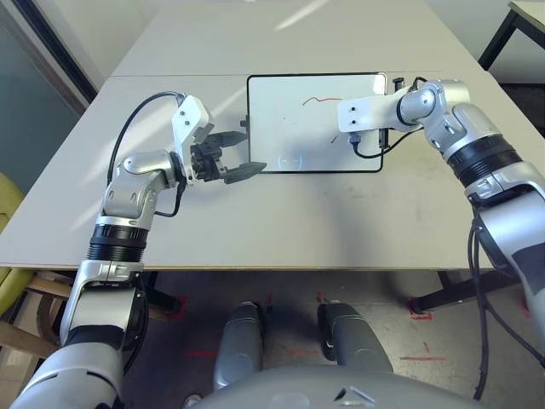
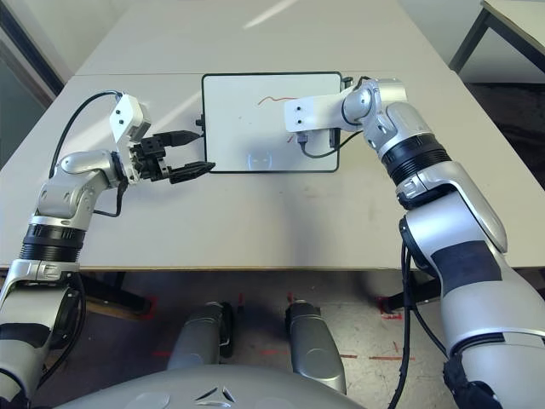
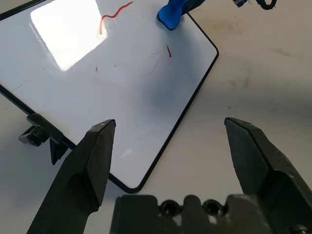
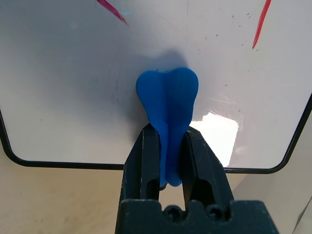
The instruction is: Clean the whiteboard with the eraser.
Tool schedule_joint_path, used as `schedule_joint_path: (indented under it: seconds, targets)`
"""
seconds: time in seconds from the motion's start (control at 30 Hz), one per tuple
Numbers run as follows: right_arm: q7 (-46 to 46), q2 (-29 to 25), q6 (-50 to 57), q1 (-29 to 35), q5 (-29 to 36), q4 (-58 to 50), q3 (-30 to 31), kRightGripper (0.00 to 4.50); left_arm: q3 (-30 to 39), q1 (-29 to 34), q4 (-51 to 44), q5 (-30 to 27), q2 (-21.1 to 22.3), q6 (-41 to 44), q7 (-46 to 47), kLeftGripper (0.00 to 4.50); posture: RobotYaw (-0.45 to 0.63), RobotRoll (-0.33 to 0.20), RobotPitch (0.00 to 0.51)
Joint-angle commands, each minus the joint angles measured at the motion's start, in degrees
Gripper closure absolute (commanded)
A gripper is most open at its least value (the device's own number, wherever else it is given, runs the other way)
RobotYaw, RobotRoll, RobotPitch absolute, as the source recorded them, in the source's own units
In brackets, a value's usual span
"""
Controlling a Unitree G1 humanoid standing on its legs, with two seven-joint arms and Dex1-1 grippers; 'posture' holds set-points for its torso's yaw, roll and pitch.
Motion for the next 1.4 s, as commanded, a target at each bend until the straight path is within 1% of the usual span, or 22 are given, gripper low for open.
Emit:
schedule_joint_path:
  seconds: [0.03,0.3,0.63,0.9,1.1,1.4]
  targets:
    - [1.71,0.94,1.20,2.34,-0.31,-2.00,0.94,4.08,-0.07,-0.26,-0.47,-0.03,0.62,0.35,-0.38,0.00,-0.15,0.000,0.113]
    - [3.07,2.30,2.91,4.25,-0.52,-6.15,1.30,4.08,-0.06,-0.48,-0.09,0.02,0.41,0.11,-0.24,0.00,-0.15,0.000,0.113]
    - [3.86,4.79,3.48,4.80,-1.25,-7.79,2.11,4.08,0.16,-0.25,-0.23,-0.04,0.31,0.00,0.10,0.00,-0.14,0.000,0.111]
    - [4.20,5.26,3.11,5.26,-1.54,-8.53,2.96,4.08,0.27,0.03,-0.49,-0.13,0.33,0.02,0.35,0.00,-0.14,0.000,0.112]
    - [3.91,3.75,2.31,5.53,-2.51,-8.07,2.91,4.08,0.28,0.23,-0.64,-0.20,0.30,0.06,0.42,0.00,-0.14,0.000,0.114]
    - [2.91,-1.25,-0.38,5.37,-3.39,-5.86,2.11,4.08,0.12,-0.11,-0.17,-0.11,0.12,-0.21,0.29,0.00,-0.15,0.000,0.111]
